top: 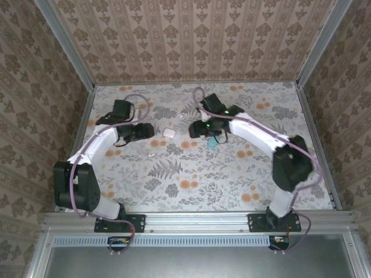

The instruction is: Insert the wireless bluetooth earbuds into the charging case

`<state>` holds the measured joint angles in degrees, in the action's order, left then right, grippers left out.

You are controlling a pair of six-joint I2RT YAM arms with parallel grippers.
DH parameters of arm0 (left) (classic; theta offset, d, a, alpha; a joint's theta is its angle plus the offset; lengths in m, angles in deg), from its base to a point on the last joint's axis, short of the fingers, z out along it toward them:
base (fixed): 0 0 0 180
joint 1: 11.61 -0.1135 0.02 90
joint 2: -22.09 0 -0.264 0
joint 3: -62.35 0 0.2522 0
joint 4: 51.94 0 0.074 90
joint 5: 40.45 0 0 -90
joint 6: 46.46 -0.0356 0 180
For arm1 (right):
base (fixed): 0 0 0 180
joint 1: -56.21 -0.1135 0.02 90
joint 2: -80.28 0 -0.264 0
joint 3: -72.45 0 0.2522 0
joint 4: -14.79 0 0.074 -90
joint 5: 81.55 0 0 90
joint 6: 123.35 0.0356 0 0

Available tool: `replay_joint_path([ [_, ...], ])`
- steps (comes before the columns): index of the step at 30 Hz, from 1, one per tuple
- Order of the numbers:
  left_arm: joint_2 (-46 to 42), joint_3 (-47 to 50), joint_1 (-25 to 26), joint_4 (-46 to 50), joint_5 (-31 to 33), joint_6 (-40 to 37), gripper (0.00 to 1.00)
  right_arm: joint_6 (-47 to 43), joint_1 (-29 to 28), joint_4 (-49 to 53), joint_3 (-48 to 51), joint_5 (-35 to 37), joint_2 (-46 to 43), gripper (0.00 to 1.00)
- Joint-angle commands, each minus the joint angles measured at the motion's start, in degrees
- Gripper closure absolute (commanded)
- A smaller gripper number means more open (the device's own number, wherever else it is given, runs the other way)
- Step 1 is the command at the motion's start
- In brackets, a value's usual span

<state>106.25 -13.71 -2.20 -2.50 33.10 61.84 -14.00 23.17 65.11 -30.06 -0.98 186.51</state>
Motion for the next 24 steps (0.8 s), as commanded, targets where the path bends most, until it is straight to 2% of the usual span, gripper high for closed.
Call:
replay_joint_path([
  [1, 0.2, 2.2, -6.3, 0.6, -10.3, 1.7, 0.0, -12.3, -2.1, 8.1, -15.5, -0.4, 11.7, 0.31],
  [3, 1.3, 2.6, -9.3, -0.3, -13.1, 2.3, 0.0, -16.0, -3.2, 12.2, -25.3, -0.2, 18.8, 0.3],
  [5, 2.3, 2.0, -10.9, 0.0, -13.3, 1.1, 0.0, -19.5, -4.0, 15.8, -34.8, -0.3, 25.6, 0.29],
  [8, 3.4, 0.2, -11.0, 3.0, -10.6, -2.7, 0.0, -22.8, -4.7, 20.8, -46.8, -0.1, 33.8, 0.27],
  [11, 3.5, 1.3, -11.8, 2.0, -9.9, -2.5, 0.0, -25.2, -5.2, 24.1, -55.8, 0.0, 40.2, 0.26],
  [15, 2.8, 6.1, -14.6, -4.5, -17.3, -0.4, 0.0, -27.6, -6.3, 23.7, -59.2, 0.6, 43.7, 0.25],
  [24, -0.1, 10.5, -15.2, -8.5, -19.9, -0.1, 0.05, -29.7, -7.6, 22.9, -59.2, 6.0, 47.5, 0.19],
])
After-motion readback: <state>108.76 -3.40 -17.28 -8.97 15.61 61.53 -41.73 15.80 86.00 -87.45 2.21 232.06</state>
